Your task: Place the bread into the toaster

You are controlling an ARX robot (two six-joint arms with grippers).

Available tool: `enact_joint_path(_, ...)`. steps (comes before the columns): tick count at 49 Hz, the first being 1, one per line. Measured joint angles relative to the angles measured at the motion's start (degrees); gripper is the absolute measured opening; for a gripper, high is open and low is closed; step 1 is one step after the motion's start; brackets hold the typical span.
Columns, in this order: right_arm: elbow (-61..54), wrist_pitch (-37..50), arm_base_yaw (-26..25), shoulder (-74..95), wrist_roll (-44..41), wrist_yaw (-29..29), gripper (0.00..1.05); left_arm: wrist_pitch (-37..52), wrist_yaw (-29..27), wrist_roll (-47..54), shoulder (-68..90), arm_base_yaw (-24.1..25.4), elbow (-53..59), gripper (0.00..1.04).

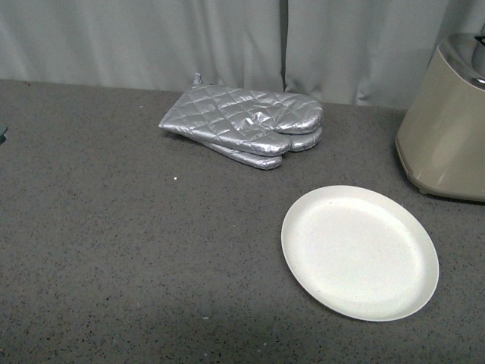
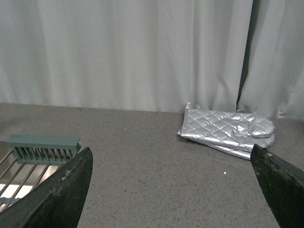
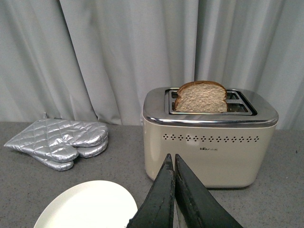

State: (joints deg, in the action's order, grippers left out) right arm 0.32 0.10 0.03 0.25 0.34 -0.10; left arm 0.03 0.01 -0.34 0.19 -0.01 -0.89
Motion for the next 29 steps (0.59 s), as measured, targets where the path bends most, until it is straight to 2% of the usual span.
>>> enact_joint_path(3,0.0,0.0,0.0,0.0,0.0,0.0,0.02,0.0,0.0,0.0,0.0,0.0,0.0,0.98)
enact_joint_path(12,0.0,0.0,0.0,0.0,-0.1,0.0,0.29,0.0,0.0,0.0,0.0,0.0,0.0,0.98)
enact_joint_path(18,0.0,0.0,0.0,0.0,-0.1,0.0,0.49,0.0,0.0,0.0,0.0,0.0,0.0,0.98)
enact_joint_path(24,0.0,0.0,0.0,0.0,-0.1,0.0,0.77,0.0,0.0,0.0,0.0,0.0,0.0,0.98)
enact_joint_path(25,0.0,0.0,0.0,0.0,-0.1,0.0,0.81,0.0,0.0,0.0,0.0,0.0,0.0,0.97)
enact_joint_path(29,0.0,0.0,0.0,0.0,-0.1,0.0,0.97,0.0,0.0,0.1,0.0,0.0,0.0,0.80)
